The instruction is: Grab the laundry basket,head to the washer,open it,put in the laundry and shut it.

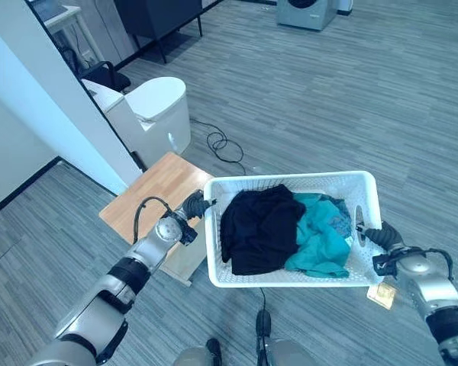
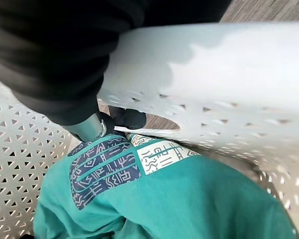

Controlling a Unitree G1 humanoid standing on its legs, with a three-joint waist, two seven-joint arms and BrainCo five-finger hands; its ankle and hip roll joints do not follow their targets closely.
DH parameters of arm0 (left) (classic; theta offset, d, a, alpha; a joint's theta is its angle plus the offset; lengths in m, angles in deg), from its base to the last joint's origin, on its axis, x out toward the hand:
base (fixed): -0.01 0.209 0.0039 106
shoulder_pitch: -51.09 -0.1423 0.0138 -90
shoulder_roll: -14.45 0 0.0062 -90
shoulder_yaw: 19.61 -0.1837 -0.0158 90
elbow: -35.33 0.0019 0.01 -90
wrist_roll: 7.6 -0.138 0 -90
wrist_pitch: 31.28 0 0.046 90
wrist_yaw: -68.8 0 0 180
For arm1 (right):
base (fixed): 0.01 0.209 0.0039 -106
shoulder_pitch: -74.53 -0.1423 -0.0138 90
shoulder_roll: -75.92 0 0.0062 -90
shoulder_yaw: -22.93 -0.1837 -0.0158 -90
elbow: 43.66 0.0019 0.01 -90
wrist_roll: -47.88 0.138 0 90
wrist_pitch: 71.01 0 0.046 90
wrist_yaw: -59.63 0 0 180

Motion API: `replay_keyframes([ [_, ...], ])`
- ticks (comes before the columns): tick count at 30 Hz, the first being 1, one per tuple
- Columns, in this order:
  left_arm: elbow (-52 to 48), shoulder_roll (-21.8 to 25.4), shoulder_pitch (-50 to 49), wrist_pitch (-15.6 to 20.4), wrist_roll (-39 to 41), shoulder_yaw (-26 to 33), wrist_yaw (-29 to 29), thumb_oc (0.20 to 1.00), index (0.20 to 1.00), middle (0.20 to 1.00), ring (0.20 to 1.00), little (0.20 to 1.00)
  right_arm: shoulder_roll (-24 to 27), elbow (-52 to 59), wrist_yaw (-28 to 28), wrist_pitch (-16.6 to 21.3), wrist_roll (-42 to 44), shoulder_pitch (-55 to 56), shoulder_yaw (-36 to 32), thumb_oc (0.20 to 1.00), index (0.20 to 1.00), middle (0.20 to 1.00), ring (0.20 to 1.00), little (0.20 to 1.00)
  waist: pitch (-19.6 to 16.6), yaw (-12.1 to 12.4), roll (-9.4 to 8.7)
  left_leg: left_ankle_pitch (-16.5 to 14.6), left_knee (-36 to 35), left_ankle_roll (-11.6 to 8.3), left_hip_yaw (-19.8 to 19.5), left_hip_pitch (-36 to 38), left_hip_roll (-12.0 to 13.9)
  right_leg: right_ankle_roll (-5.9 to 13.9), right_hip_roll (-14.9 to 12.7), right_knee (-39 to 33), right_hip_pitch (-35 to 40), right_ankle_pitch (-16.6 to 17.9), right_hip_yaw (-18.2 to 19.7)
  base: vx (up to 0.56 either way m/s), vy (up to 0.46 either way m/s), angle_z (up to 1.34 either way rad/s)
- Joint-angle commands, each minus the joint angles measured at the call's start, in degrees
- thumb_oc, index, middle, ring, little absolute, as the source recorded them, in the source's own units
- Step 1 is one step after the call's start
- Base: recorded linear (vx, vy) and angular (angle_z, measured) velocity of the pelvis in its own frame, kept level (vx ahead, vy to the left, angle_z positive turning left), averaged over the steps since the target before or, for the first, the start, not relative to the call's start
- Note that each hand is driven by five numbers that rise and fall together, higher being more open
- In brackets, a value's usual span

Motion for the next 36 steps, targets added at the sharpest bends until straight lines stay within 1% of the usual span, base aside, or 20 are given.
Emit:
replay_keyframes([
  [1, 4.39, 4.26, 4.21, 0.41, -0.53, 3.26, -2.84, 0.200, 0.200, 0.200, 0.200, 0.200, 3.83, 3.07, -0.69, 5.65, 5.60, -0.85, -5.89, 0.200, 0.200, 0.200, 0.200, 0.200, -2.46, 0.60, -2.87, 4.35, 1.40, 0.48, -2.22, -5.74, 1.25, 5.46, 0.34, 0.96, 5.45, -9.00, 0.07, 0.10, -0.082, -0.02],
  [2, 4.41, 4.25, 4.22, 0.42, -0.53, 3.26, -2.84, 0.200, 0.200, 0.200, 0.200, 0.200, 3.82, 3.04, -0.68, 5.66, 5.60, -0.88, -5.86, 0.200, 0.200, 0.200, 0.200, 0.200, -2.45, 0.59, -2.87, 4.16, 1.51, 0.57, -2.19, -5.71, 1.21, 5.55, 0.29, 0.92, 5.54, -9.08, 0.08, 0.17, -0.012, 0.02],
  [3, 4.74, 4.78, 3.79, 0.54, -0.67, 3.44, -2.68, 0.200, 0.200, 0.200, 0.200, 0.200, 3.24, 2.48, -0.64, 5.55, 5.15, -1.91, -4.89, 0.200, 0.200, 0.200, 0.200, 0.200, -2.24, 2.01, -2.87, -0.25, -1.92, 1.76, -3.47, -8.14, -3.60, 6.03, 0.39, 0.90, 6.36, -9.48, 1.54, 0.18, -0.004, -0.13],
  [4, 4.91, 5.06, 3.56, 0.60, -0.76, 3.43, -2.67, 0.200, 0.200, 0.200, 0.200, 0.200, 2.67, 2.17, -0.77, 5.57, 4.75, -2.58, -4.09, 0.200, 0.200, 0.200, 0.200, 0.200, -2.55, 2.57, -2.88, -0.66, -5.52, 2.14, -4.12, -8.93, -5.28, 6.12, 0.65, 0.94, 6.22, -9.74, 2.20, 0.18, -0.007, -0.17],
  [6, 5.00, 5.36, 3.13, 0.73, -0.80, 3.44, -2.58, 0.200, 0.200, 0.200, 0.200, 0.200, 1.96, 1.50, -0.86, 5.74, 4.37, -3.43, -3.19, 0.200, 0.200, 0.200, 0.200, 0.200, -2.76, 3.51, -2.69, 0.07, -9.19, 2.19, -4.54, -9.64, -6.17, 6.39, 1.09, 0.92, 6.90, -10.27, 2.93, 0.22, -0.017, -0.70],
  [7, 5.73, 5.68, 2.47, 0.80, -0.56, 3.44, -2.57, 0.200, 0.200, 0.200, 0.200, 0.200, -0.09, -0.81, -0.71, 6.09, 4.20, -5.72, -0.84, 0.200, 0.200, 0.200, 0.200, 0.200, -2.86, 5.21, -2.32, 4.71, -16.25, 1.87, -4.10, -11.16, -6.34, 6.39, 2.14, 1.39, 8.53, -11.65, 4.26, 0.39, -0.054, -0.97],
  [10, 7.33, 5.82, 2.54, 0.83, -0.31, 3.41, -2.94, 0.200, 0.200, 0.200, 0.200, 0.200, -3.37, -4.48, 0.05, 6.62, 4.67, -8.51, 1.59, 0.200, 0.200, 0.200, 0.200, 0.200, -2.86, 7.14, -2.06, 8.55, -19.76, 1.56, -1.14, -13.53, -6.05, 5.90, 3.76, 2.02, 10.93, -13.33, 5.85, 0.30, -0.059, -0.61],
  [16, 8.44, 6.85, 2.12, 0.67, 0.18, 4.51, -3.45, 0.200, 0.200, 0.200, 0.200, 0.200, -9.34, -6.60, 0.05, 6.15, 4.29, -10.47, 4.87, 0.200, 0.200, 0.200, 0.200, 0.200, -5.50, 10.03, -2.91, 7.11, -20.46, 5.55, 4.08, -10.32, -6.99, 5.85, 4.28, 5.75, 13.85, -16.13, 7.45, 0.38, 0.031, -0.46],
  [17, 8.10, 8.29, 2.12, 0.75, 0.34, 4.85, -3.85, 0.200, 0.200, 0.200, 0.200, 0.200, -11.60, -7.19, -0.95, 6.56, 3.92, -11.04, 5.91, 0.200, 0.200, 0.200, 0.200, 0.200, -6.14, 11.79, -4.37, 4.12, -20.35, 7.70, 3.87, -7.34, -8.95, 9.99, 3.10, 16.09, 11.09, -12.69, 6.05, 0.26, 0.033, -0.83],
  [18, 8.08, 8.33, 2.12, 0.75, 0.35, 4.87, -3.84, 0.200, 0.200, 0.200, 0.200, 0.200, -11.62, -7.22, -0.95, 6.57, 3.91, -11.09, 5.93, 0.200, 0.200, 0.200, 0.200, 0.200, -6.28, 11.94, -4.28, 4.29, -20.45, 7.66, 3.98, -7.50, -8.73, 9.94, 3.25, 16.13, 10.80, -12.52, 6.24, 0.36, 0.053, -0.98],
  [20, 6.97, 8.91, 1.75, 0.81, 0.37, 5.26, -4.01, 0.200, 0.200, 0.200, 0.200, 0.200, -13.00, -7.51, -1.79, 6.25, 3.03, -12.00, 6.56, 0.200, 0.200, 0.200, 0.200, 0.200, -5.45, 11.52, -3.92, 2.93, -20.80, 9.13, 4.87, -5.07, -7.97, 17.45, 1.84, 30.26, 4.16, -4.62, 4.68, 0.21, 0.039, -0.67],
  [21, 6.82, 9.01, 1.38, 0.67, 0.31, 5.53, -4.27, 0.200, 0.200, 0.200, 0.200, 0.200, -13.61, -7.85, -2.01, 6.07, 2.67, -12.41, 6.62, 0.200, 0.200, 0.200, 0.200, 0.200, -5.32, 11.02, -3.13, 2.32, -21.07, 9.45, 4.96, -3.76, -7.04, 19.13, 0.98, 34.92, 2.15, -2.38, 3.09, 0.37, 0.101, -0.49],
  [22, 7.44, 9.06, 0.81, 0.37, 0.25, 5.80, -4.44, 0.200, 0.200, 0.200, 0.200, 0.200, -14.73, -9.88, -2.21, 5.64, 1.98, -13.50, 7.06, 0.200, 0.200, 0.200, 0.200, 0.200, -5.68, 10.24, -1.47, 1.36, -21.87, 10.55, 4.35, -1.16, -6.81, 19.13, -1.43, 42.03, -0.58, -1.07, 0.18, 0.28, 0.083, -0.21],
  [25, 8.37, 9.01, 0.99, 0.14, 0.36, 5.48, -4.43, 0.200, 0.200, 0.200, 0.200, 0.200, -14.99, -11.53, -2.21, 5.71, 1.48, -14.70, 7.47, 0.200, 0.200, 0.200, 0.200, 0.200, -5.23, 9.29, -0.21, 0.91, -23.45, 10.94, 2.24, 2.21, -6.96, 17.52, -3.74, 44.39, -4.57, -2.85, -1.19, 0.31, 0.095, 0.06],
  [27, 8.82, 8.91, 2.43, 0.11, -0.06, 3.84, -3.84, 0.200, 0.200, 0.200, 0.200, 0.200, -13.76, -12.43, -1.48, 5.81, 1.88, -15.37, 7.00, 0.200, 0.200, 0.200, 0.200, 0.200, -5.03, 7.98, 0.89, 0.48, -25.29, 9.66, -1.25, 5.35, -6.64, 13.03, -5.16, 38.51, -9.26, -8.12, -1.01, 0.29, -0.031, 0.18],
  [29, 9.46, 8.61, 3.18, 0.19, -0.31, 3.10, -3.65, 0.200, 0.200, 0.200, 0.200, 0.200, -12.86, -12.68, -1.45, 5.86, 1.96, -15.34, 6.84, 0.200, 0.200, 0.200, 0.200, 0.200, -4.90, 7.02, 0.64, 0.09, -25.47, 9.09, -2.66, 6.06, -6.95, 12.19, -5.13, 34.16, -9.90, -9.80, -0.60, 0.28, -0.128, 0.58],
  [30, 10.56, 7.93, 4.33, 0.39, -0.76, 2.63, -3.65, 0.200, 0.200, 0.200, 0.200, 0.200, -11.90, -12.71, -1.23, 5.87, 2.51, -15.17, 6.36, 0.200, 0.200, 0.200, 0.200, 0.200, -5.02, 5.97, 0.04, -1.03, -25.94, 7.75, -3.84, 7.15, -7.14, 12.16, -6.84, 23.63, -10.50, -8.66, 0.08, 0.26, -0.170, 0.94],
  [31, 10.66, 7.85, 4.39, 0.44, -0.76, 2.57, -3.66, 0.200, 0.200, 0.200, 0.200, 0.200, -11.86, -12.70, -1.23, 5.87, 2.52, -15.13, 6.33, 0.200, 0.200, 0.200, 0.200, 0.200, -4.83, 5.76, 0.27, -1.15, -25.95, 7.70, -4.13, 7.47, -6.96, 12.16, -6.65, 23.01, -9.78, -8.50, -0.29, 0.36, -0.244, 1.29],
  [33, 13.46, 6.48, 5.02, 0.51, -1.92, 2.25, -4.17, 0.200, 0.200, 0.200, 0.200, 0.200, -11.26, -13.39, -1.64, 5.58, 1.71, -16.46, 6.76, 0.200, 0.200, 0.200, 0.200, 0.200, -4.88, 4.31, 0.14, -3.45, -28.19, 6.22, -5.97, 11.61, -7.01, 14.63, -11.28, 9.89, -12.68, -0.58, 0.95, 0.45, -0.253, 1.00],
  [36, 14.99, 6.54, 4.02, 0.89, -1.29, 3.01, -4.02, 0.200, 0.200, 0.200, 0.200, 0.200, -12.36, -13.53, -2.76, 4.96, 0.39, -16.94, 8.17, 0.200, 0.200, 0.200, 0.200, 0.200, -5.64, 3.79, -0.75, -6.11, -29.25, 4.87, -6.51, 16.17, -6.31, 15.66, -11.84, 5.49, -12.88, 3.31, 1.34, 0.50, -0.282, 0.17],
])
